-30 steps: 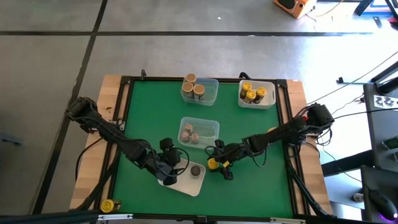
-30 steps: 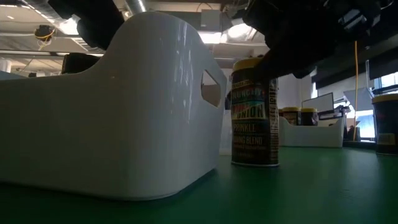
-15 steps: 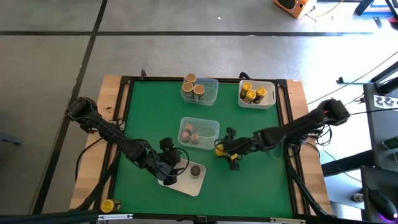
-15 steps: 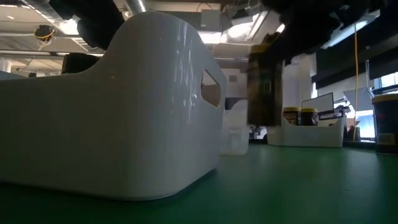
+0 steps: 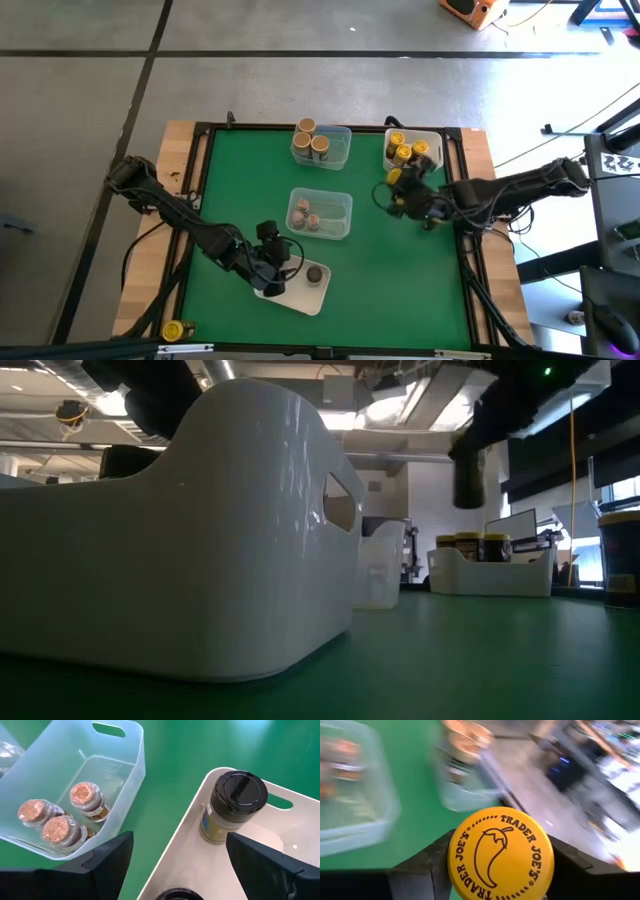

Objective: Sort spices by type
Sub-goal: Put the yellow seasoning bottle into the top white bin

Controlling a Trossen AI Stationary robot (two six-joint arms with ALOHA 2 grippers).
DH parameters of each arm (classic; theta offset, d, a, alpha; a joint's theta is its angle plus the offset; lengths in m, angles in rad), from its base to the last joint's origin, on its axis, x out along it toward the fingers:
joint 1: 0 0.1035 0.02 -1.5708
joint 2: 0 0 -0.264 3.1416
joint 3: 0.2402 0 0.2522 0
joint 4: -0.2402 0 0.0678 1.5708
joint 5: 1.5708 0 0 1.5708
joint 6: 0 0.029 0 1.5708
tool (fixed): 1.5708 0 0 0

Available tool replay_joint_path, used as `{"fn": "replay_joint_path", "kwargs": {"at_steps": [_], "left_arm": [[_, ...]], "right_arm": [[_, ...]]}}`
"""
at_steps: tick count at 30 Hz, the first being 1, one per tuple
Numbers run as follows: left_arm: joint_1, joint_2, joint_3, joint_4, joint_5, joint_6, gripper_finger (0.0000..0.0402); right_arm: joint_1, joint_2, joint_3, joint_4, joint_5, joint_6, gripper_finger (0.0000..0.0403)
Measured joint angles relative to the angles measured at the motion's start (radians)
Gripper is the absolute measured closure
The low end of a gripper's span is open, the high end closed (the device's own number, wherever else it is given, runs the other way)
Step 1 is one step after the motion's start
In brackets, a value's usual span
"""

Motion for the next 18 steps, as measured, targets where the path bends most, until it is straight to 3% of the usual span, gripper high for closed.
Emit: {"fn": "replay_joint_path", "kwargs": {"at_steps": [7, 18], "left_arm": [[0.0, 0.0, 0.0, 0.0, -0.007, 0.0, 0.0086], [0.0, 0.0, 0.0, 0.0, -0.007, 0.001, 0.0086]], "right_arm": [[-0.16, -0.01, -0.03, -0.121, 0.094, 0.115, 0.0178], [-0.267, -0.008, -0.218, -0.018, 0.136, 0.247, 0.0178]]}}
